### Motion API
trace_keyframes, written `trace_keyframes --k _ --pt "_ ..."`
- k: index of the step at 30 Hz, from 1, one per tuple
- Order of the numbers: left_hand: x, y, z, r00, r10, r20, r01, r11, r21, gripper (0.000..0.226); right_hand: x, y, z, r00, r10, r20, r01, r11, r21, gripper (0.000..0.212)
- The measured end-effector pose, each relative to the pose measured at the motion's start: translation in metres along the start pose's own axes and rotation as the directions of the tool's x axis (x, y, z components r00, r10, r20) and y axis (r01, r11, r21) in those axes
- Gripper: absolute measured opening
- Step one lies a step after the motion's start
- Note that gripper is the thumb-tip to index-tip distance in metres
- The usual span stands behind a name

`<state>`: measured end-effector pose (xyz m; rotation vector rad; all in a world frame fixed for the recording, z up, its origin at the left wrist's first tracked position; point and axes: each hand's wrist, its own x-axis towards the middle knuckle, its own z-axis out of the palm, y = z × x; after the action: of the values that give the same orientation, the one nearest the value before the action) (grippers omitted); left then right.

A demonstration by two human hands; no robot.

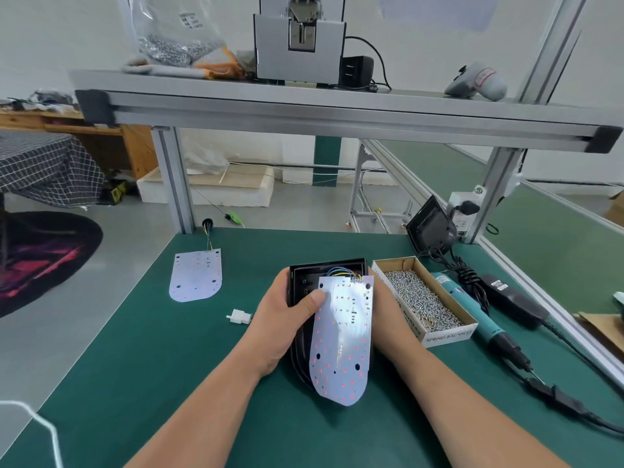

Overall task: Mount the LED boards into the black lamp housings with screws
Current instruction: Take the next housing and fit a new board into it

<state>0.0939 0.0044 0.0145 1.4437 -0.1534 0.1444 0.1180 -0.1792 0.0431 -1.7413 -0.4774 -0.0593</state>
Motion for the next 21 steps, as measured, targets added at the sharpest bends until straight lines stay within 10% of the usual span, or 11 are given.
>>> trace_keyframes --k 4,13,18,21 --pt "-0.001 0.002 0.001 1.0 -0.001 0.018 0.001 1.0 0.009 0.031 0.005 0.005 0.003 0.996 0.08 0.049 -0.084 0.994 0.074 0.067" --pt "-0.003 0.003 0.0 0.994 -0.061 0.091 0.063 0.998 -0.011 0.054 0.008 0.021 -0.003 0.923 0.345 -0.168 -0.333 0.938 0.099 0.02" --pt "0.0 -0.002 0.0 0.998 -0.03 -0.055 0.026 0.997 -0.072 0.051 0.009 0.015 -0.012 0.994 -0.013 -0.113 -0.023 0.949 -0.314 0.016" --pt "0.003 -0.006 0.002 0.989 -0.026 -0.148 0.013 0.996 -0.087 0.051 0.005 0.006 -0.027 0.976 -0.023 -0.216 -0.009 0.989 -0.148 0.027"
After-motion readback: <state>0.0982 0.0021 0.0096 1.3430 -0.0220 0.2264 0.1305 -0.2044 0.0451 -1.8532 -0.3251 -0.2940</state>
